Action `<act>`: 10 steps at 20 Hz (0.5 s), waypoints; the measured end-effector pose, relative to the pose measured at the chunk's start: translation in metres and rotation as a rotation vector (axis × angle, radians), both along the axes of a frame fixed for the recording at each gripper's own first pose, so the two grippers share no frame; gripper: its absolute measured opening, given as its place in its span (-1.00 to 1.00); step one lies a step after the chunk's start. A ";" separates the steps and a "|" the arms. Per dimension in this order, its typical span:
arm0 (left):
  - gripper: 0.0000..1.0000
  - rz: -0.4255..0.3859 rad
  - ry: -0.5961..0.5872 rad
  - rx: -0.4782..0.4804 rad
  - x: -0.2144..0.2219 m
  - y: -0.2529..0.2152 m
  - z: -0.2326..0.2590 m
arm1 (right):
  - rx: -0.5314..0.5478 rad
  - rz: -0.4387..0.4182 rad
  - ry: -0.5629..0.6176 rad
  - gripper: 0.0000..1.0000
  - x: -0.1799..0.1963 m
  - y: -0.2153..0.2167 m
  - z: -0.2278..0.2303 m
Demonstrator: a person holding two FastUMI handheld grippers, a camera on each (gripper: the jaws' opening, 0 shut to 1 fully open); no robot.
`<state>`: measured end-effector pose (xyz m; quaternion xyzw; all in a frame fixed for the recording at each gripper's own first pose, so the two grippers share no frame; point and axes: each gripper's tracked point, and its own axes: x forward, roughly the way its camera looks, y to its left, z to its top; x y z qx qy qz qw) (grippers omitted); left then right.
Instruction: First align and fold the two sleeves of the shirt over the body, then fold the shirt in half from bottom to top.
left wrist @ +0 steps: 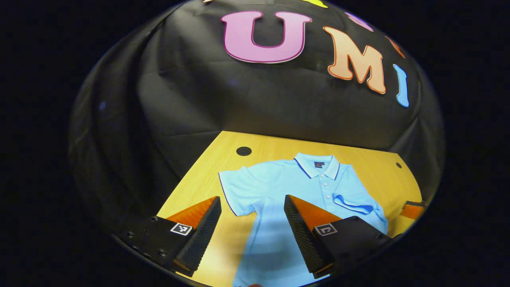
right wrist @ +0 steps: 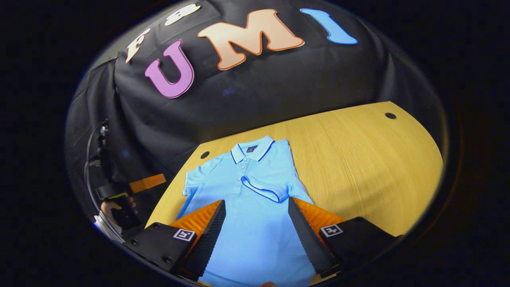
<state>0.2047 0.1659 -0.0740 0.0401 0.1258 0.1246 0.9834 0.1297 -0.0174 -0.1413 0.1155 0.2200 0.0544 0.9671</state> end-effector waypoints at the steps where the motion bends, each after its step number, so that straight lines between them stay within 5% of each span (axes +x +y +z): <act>1: 0.90 -0.010 0.006 0.013 0.013 0.010 -0.002 | 0.001 -0.042 -0.001 0.96 -0.007 -0.004 0.003; 10: 0.89 -0.020 0.079 0.057 0.111 0.081 -0.043 | 0.029 -0.367 0.007 0.96 -0.063 -0.035 0.016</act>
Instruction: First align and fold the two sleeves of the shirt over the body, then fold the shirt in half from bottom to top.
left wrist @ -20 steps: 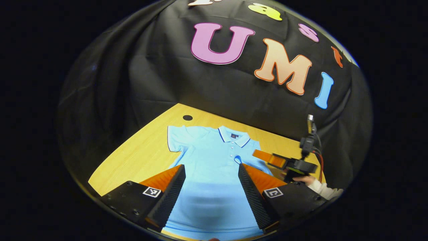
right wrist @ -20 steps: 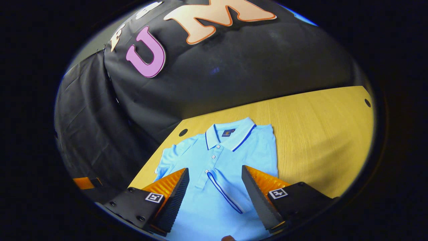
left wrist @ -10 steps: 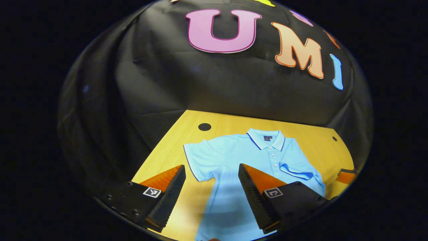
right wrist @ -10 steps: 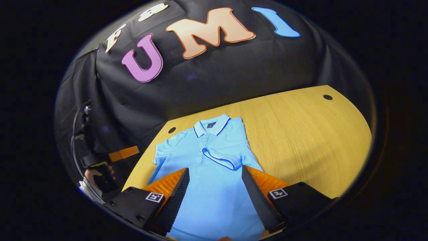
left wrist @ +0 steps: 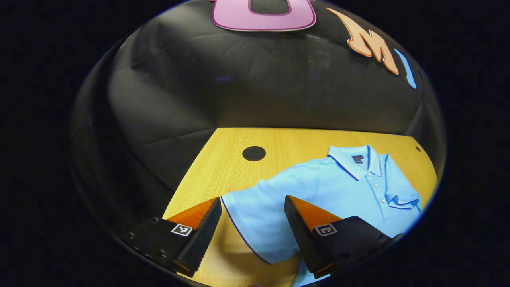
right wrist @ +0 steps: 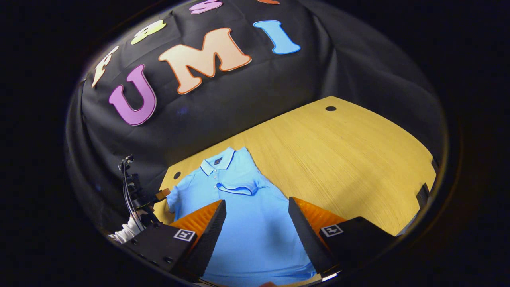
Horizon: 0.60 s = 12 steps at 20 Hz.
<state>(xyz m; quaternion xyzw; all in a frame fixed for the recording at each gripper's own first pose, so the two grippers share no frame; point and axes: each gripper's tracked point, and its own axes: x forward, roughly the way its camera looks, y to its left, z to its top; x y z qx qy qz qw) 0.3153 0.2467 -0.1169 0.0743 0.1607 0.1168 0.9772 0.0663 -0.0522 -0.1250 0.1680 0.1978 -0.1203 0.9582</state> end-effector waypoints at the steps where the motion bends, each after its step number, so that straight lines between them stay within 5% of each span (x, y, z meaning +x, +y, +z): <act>1: 0.89 -0.001 0.018 -0.012 0.006 0.001 -0.007 | 0.002 -0.017 0.008 0.96 -0.005 -0.001 0.000; 9: 0.85 -0.006 0.045 -0.061 0.015 0.009 -0.019 | 0.030 -0.071 0.026 0.96 -0.007 0.009 -0.004; 12: 0.48 -0.016 0.043 -0.071 0.017 0.006 -0.022 | 0.039 -0.062 0.020 0.96 -0.006 0.017 -0.003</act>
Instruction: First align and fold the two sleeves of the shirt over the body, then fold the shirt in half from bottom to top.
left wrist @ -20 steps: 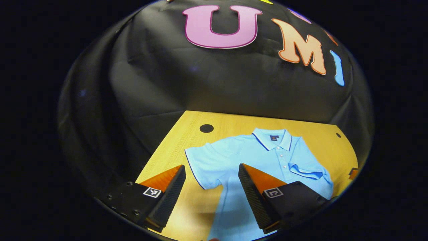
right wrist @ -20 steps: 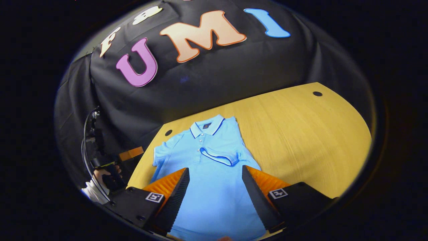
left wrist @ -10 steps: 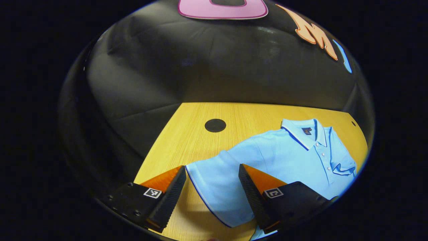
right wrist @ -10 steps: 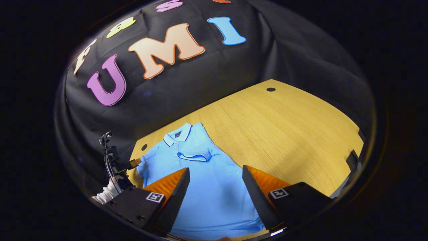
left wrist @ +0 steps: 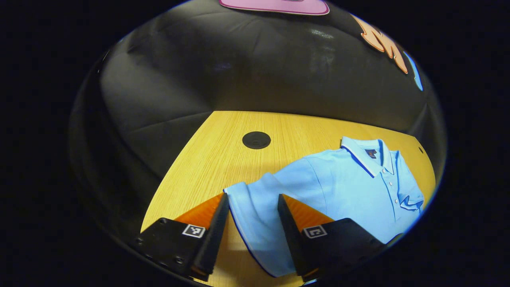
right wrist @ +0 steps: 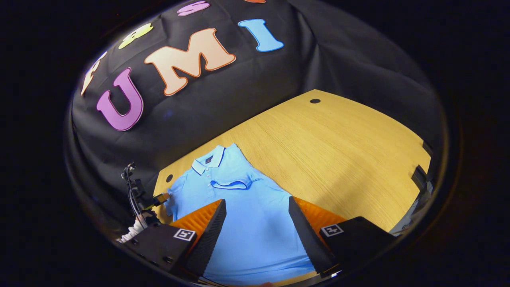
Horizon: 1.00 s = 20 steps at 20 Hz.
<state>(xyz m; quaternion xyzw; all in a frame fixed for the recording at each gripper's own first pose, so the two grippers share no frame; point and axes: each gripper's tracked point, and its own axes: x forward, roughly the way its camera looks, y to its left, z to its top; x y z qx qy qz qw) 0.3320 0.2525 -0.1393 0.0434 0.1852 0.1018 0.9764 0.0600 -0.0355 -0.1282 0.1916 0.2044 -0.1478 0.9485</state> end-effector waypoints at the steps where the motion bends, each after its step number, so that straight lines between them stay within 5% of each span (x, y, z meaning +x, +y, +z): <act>1: 0.22 -0.007 0.005 -0.005 0.000 -0.003 -0.001 | -0.007 -0.001 0.002 0.96 0.000 -0.001 0.000; 5: -0.94 -0.040 0.018 -0.028 0.000 -0.015 -0.002 | -0.012 -0.012 -0.006 0.96 -0.002 -0.005 0.004; 11: -1.00 -0.037 -0.015 -0.037 -0.005 -0.035 0.018 | -0.030 -0.023 -0.011 0.96 -0.010 -0.008 0.003; 16: -1.00 -0.202 -0.105 -0.049 0.000 -0.119 0.056 | -0.024 -0.030 -0.025 0.96 -0.016 -0.011 0.005; 20: -1.00 -0.309 -0.044 -0.012 0.004 -0.176 0.039 | -0.033 -0.041 -0.025 0.96 -0.020 -0.015 0.001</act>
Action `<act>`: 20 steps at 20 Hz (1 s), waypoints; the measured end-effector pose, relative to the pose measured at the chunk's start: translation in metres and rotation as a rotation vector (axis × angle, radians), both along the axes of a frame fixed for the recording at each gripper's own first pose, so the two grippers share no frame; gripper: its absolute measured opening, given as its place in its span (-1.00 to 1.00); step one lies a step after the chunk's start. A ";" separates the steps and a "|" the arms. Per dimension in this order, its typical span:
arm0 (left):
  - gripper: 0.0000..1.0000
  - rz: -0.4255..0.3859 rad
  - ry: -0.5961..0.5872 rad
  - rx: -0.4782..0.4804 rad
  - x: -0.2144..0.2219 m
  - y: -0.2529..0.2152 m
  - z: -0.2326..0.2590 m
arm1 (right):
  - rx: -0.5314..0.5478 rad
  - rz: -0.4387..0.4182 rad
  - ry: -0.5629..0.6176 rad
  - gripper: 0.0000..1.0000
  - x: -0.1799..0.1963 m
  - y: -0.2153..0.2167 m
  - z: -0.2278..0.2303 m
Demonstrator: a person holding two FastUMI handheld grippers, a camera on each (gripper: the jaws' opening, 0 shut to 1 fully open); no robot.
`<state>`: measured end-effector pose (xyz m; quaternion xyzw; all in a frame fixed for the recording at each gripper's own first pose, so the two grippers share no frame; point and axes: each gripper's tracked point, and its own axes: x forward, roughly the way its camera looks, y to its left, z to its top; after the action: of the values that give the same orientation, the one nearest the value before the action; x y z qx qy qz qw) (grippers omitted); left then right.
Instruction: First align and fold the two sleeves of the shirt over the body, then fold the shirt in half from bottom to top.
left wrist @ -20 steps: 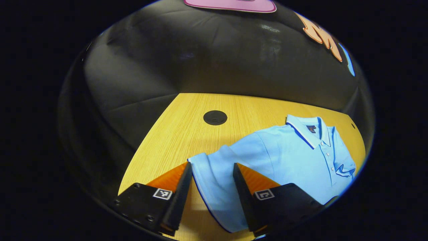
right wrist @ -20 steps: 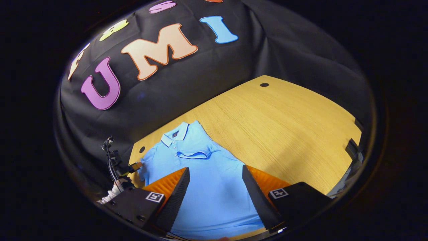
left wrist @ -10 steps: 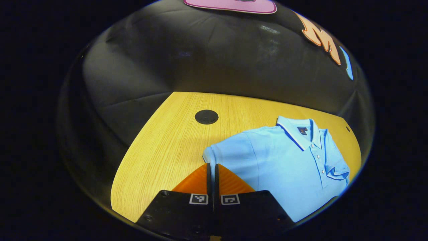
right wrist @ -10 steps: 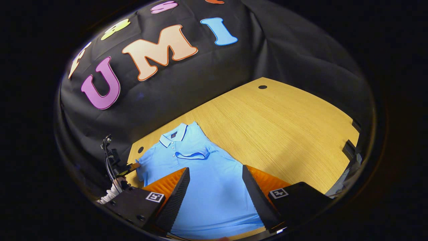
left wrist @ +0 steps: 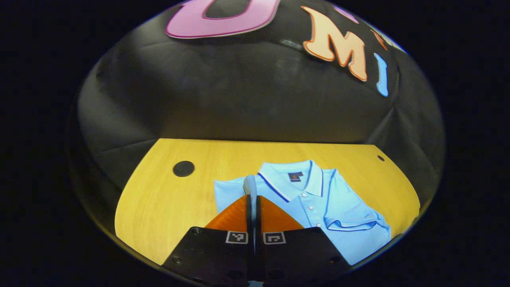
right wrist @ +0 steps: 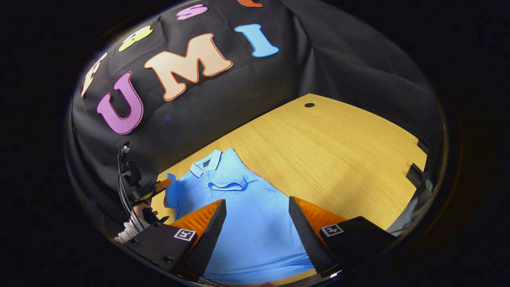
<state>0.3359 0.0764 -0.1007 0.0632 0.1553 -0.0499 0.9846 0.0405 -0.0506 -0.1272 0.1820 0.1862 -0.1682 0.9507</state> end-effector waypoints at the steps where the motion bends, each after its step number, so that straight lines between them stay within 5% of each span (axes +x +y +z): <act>1: -1.00 -0.024 0.011 0.014 0.002 -0.012 -0.005 | -0.012 0.001 0.004 0.96 -0.002 0.000 -0.001; 4: -0.98 -0.074 0.048 0.047 0.003 -0.037 -0.022 | -0.019 0.015 0.009 0.95 -0.001 0.004 -0.006; 8: -0.63 -0.125 0.078 -0.002 -0.009 -0.060 -0.030 | -0.021 0.043 0.013 0.97 -0.001 0.011 -0.015; 12: 0.96 -0.086 0.059 0.004 -0.037 -0.046 -0.024 | -0.025 0.067 0.017 0.97 -0.007 0.011 -0.023; 20: 0.92 0.039 0.070 0.018 -0.170 0.005 -0.045 | -0.055 0.195 0.071 0.96 -0.038 0.006 -0.065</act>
<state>0.1654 0.0817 -0.1462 0.0674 0.1914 -0.0314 0.9787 0.0026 -0.0450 -0.1925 0.1305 0.2319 -0.0863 0.9601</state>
